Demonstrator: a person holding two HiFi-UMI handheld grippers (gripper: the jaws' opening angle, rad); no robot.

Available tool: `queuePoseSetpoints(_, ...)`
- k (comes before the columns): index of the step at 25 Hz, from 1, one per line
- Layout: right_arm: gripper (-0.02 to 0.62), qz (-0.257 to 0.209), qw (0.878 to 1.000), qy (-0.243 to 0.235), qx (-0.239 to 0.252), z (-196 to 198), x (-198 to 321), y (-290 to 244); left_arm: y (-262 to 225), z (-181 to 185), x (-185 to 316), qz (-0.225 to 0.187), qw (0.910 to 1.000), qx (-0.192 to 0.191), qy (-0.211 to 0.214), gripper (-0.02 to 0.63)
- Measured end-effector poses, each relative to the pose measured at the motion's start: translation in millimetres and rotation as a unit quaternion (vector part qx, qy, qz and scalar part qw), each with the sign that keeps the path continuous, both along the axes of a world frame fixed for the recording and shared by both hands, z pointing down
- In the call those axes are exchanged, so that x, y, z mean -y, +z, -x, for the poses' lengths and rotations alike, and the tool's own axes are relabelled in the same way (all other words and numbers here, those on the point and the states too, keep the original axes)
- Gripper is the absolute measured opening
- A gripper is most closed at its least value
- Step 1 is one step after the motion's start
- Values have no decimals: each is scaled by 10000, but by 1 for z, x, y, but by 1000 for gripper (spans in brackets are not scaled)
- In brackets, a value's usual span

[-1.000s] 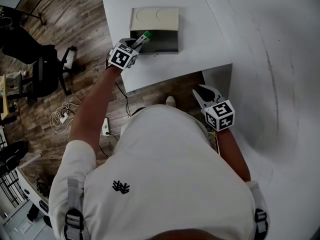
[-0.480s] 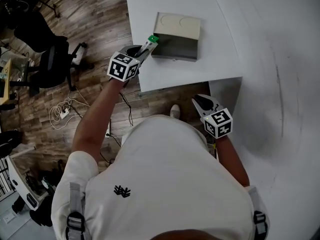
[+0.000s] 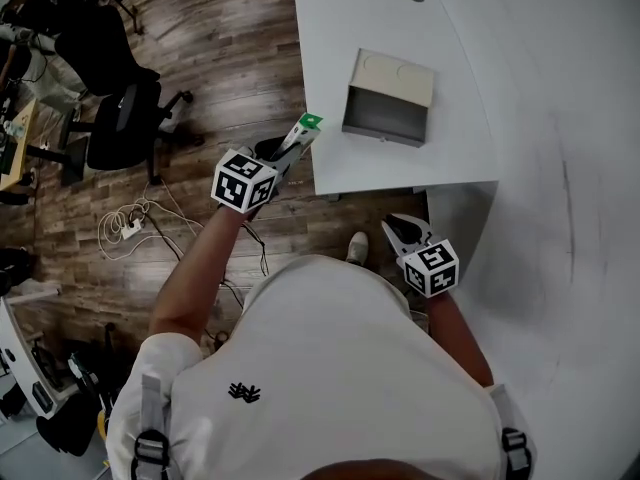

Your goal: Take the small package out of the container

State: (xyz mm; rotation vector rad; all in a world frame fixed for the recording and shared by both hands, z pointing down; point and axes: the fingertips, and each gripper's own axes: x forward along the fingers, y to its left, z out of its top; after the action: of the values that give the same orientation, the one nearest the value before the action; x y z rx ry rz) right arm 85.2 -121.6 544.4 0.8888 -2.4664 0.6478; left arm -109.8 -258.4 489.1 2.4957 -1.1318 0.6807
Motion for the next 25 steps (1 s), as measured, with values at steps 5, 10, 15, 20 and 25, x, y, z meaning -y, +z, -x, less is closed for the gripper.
queuePoseSetpoints(5, 41, -69, 10000, -7, -46, 30, -17, -9, -14, 26, -45, -47, 9999, -161, 27, 96)
queuePoseSetpoints(10, 34, -160, 9998, -14, -115, 57, -35, -15, -22, 50, -92, -42, 9996, -253, 128, 96)
queuePoseSetpoints(15, 29, -251, 9995, -8, -165, 81, -59, -17, -22, 70, -140, -75, 9995, -191, 239, 96)
queuePoseSetpoints(20, 26, -330, 9992, -4, -211, 100, -72, -23, -23, 85, -170, -13, 9992, -162, 356, 95)
queuePoseSetpoints(25, 23, -390, 9988, 56, -278, 113, -100, -25, -22, 94, -201, 11, 9987, -222, 460, 95)
